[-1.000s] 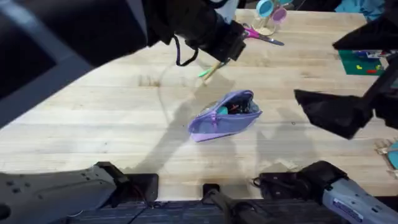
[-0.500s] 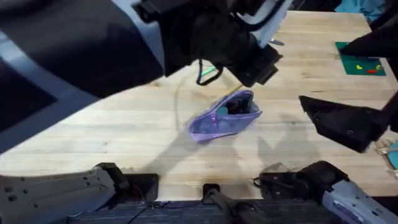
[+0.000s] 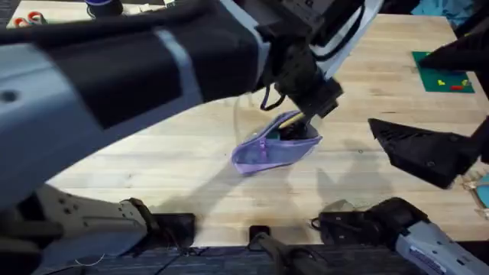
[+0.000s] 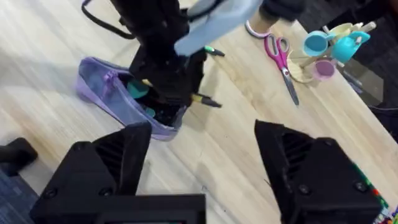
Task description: Unzip the bag, pick up the pens from the table one at a time and place them inside, then zip the bag closed.
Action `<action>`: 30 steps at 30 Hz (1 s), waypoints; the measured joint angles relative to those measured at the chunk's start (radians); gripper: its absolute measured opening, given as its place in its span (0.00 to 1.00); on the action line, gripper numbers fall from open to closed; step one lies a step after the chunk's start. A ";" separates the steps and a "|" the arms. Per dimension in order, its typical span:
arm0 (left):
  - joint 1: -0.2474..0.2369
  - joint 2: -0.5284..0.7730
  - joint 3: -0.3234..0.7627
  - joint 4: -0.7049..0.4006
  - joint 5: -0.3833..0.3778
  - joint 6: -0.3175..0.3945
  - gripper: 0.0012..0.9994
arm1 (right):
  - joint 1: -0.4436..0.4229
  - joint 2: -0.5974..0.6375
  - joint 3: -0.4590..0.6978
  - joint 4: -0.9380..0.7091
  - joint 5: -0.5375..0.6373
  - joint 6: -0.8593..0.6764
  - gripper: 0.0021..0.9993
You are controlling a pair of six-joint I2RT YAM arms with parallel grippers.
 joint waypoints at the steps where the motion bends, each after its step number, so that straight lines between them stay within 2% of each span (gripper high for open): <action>1: 0.000 0.010 0.000 -0.019 0.000 0.008 0.04 | 0.000 0.000 0.000 0.000 0.000 -0.003 1.00; 8: 0.000 0.034 0.000 -0.169 0.001 0.063 0.04 | 0.000 0.000 0.000 0.000 0.000 -0.007 1.00; 15: 0.000 0.034 0.000 -0.287 0.000 0.088 0.04 | 0.000 0.000 0.000 0.001 0.000 -0.010 1.00; 29: 0.000 0.034 0.000 -0.322 -0.042 0.090 0.05 | 0.000 0.000 0.000 0.001 0.000 -0.010 1.00; 30: 0.000 0.034 0.000 -0.324 -0.045 0.094 0.09 | 0.000 0.000 0.000 0.001 0.000 -0.011 1.00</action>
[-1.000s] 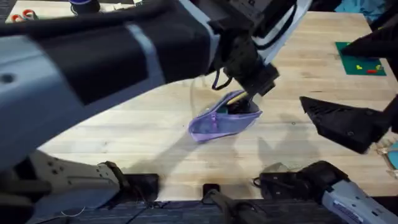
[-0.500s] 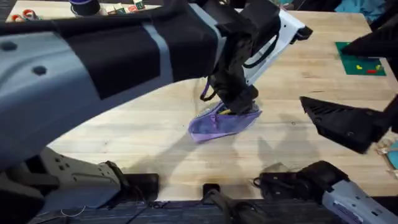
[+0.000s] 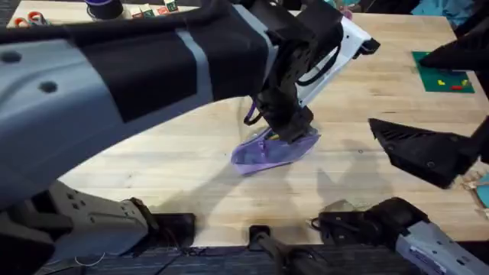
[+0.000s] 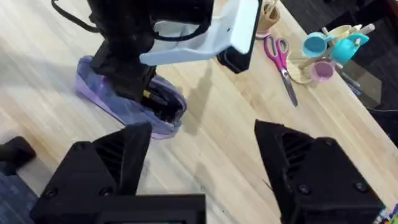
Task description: Unzip the bag, pick up the pens from the table one at a time and place them inside, then zip the bag closed.
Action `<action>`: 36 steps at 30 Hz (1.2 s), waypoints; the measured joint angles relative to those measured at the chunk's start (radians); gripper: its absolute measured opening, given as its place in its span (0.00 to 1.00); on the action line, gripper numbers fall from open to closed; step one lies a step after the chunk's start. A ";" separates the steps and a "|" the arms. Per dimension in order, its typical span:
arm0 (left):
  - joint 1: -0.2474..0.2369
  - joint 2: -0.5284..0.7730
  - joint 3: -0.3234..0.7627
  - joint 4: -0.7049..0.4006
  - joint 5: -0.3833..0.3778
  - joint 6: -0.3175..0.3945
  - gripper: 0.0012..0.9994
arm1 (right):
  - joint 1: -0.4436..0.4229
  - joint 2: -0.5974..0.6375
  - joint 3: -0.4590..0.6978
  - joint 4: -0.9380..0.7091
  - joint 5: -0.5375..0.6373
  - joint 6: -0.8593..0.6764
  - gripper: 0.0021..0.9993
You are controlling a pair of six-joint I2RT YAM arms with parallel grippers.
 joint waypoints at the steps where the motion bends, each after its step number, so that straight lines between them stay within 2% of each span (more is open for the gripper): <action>1: 0.000 0.000 0.000 -0.003 -0.001 0.000 0.16 | 0.000 0.000 0.000 0.000 0.000 0.000 1.00; 4: 0.000 0.000 0.000 -0.009 -0.009 0.001 0.37 | 0.000 0.000 0.000 0.000 0.000 0.000 1.00; 5: 0.000 0.000 0.000 -0.009 -0.012 0.003 0.47 | 0.000 0.000 0.000 0.000 0.000 0.000 1.00; 6: 0.000 0.000 0.000 -0.010 -0.015 0.003 0.63 | 0.000 0.000 0.000 0.000 0.000 0.000 1.00; 7: 0.000 0.000 0.000 -0.012 -0.016 0.004 0.69 | 0.000 0.000 0.000 0.000 0.000 0.000 1.00; 11: 0.000 0.000 0.000 -0.012 -0.016 0.003 0.80 | 0.000 0.000 0.000 0.000 0.000 0.000 1.00; 20: 0.000 0.000 0.000 -0.012 -0.014 0.004 0.87 | 0.000 0.000 0.000 0.000 0.008 0.000 1.00; 27: 0.016 -0.024 0.031 -0.014 0.031 0.003 0.91 | 0.000 0.000 0.000 0.000 0.018 0.000 1.00; 33: 0.115 -0.100 0.103 0.055 0.038 0.005 0.91 | 0.000 0.000 0.000 0.000 0.021 0.000 1.00; 36: 0.173 -0.119 0.117 0.112 0.037 0.037 0.92 | 0.000 0.000 0.000 0.000 0.021 0.000 1.00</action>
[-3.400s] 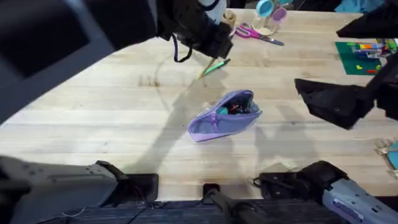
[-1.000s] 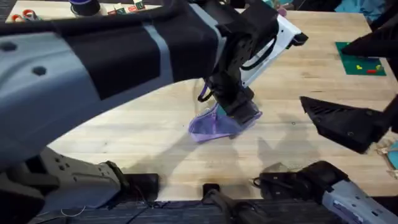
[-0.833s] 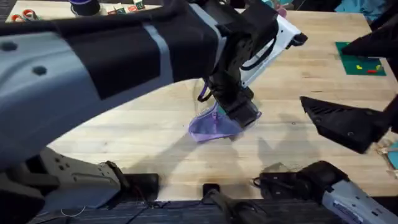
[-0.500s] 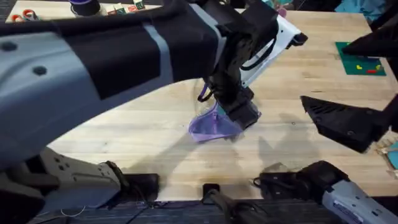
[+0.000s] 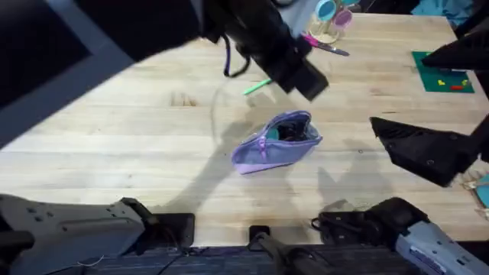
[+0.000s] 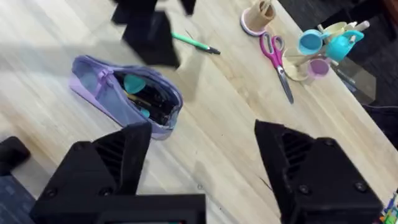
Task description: Unzip the bag, pick up the pens from the table one at a time and place them inside, then zip the bag closed.
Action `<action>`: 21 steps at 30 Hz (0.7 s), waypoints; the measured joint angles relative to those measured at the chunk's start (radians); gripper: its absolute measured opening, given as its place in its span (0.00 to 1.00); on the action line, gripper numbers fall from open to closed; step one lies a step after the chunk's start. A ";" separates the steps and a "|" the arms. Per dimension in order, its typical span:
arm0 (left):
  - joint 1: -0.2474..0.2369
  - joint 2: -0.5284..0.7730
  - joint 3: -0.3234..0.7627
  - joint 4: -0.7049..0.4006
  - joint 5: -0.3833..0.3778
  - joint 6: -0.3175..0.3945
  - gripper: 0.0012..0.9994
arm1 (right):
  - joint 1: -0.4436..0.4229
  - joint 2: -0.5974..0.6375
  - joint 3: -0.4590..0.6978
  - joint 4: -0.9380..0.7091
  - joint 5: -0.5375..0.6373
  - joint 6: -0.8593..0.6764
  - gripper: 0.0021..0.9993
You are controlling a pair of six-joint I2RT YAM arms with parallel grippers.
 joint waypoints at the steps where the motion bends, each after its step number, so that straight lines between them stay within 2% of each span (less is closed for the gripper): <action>1: 0.015 -0.001 0.000 0.020 0.000 0.018 0.92 | 0.000 0.000 0.000 0.000 0.000 0.000 1.00; 4: 0.040 0.009 0.000 0.077 -0.008 0.073 0.92 | 0.000 0.000 0.000 0.000 0.000 0.000 1.00; 8: 0.041 0.039 0.000 0.137 -0.064 0.115 0.95 | 0.000 0.000 0.000 0.000 0.000 0.000 1.00; 12: 0.047 0.104 0.000 0.166 -0.107 0.132 0.99 | 0.000 0.000 0.000 0.000 0.000 0.000 1.00; 21: 0.100 0.289 0.000 0.235 -0.127 0.143 0.99 | 0.000 0.000 0.000 0.000 0.008 0.001 1.00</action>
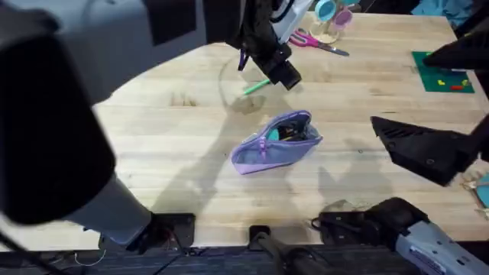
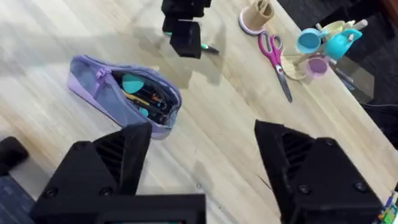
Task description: Unzip the bag, pick up the pens from the table one at a time and place them inside, then zip the bag closed.
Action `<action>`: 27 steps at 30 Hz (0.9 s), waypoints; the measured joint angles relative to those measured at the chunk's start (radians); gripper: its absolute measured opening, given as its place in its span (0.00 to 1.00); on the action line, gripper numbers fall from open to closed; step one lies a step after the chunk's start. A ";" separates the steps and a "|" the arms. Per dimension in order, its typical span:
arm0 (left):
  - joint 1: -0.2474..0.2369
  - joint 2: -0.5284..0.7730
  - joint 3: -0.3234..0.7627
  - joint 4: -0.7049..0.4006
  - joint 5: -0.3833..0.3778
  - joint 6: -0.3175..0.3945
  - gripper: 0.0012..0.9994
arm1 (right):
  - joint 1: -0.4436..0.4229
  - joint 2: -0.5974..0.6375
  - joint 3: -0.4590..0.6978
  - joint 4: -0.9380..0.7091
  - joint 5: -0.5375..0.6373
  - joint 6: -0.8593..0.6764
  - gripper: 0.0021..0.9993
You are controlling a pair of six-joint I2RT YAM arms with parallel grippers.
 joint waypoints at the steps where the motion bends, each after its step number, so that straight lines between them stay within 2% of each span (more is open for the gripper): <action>1: 0.009 0.014 0.000 0.011 0.005 0.000 0.99 | 0.000 0.000 0.000 0.000 0.002 0.000 1.00; 9: 0.053 0.089 0.000 0.065 0.048 0.000 0.99 | 0.000 0.000 0.000 0.000 0.009 0.000 1.00; 19: 0.054 0.190 0.000 0.066 0.072 0.000 0.99 | 0.000 0.000 0.000 0.000 0.011 0.000 1.00; 27: 0.055 0.238 0.018 0.022 0.074 0.011 0.99 | 0.000 0.000 0.000 0.000 0.011 0.000 1.00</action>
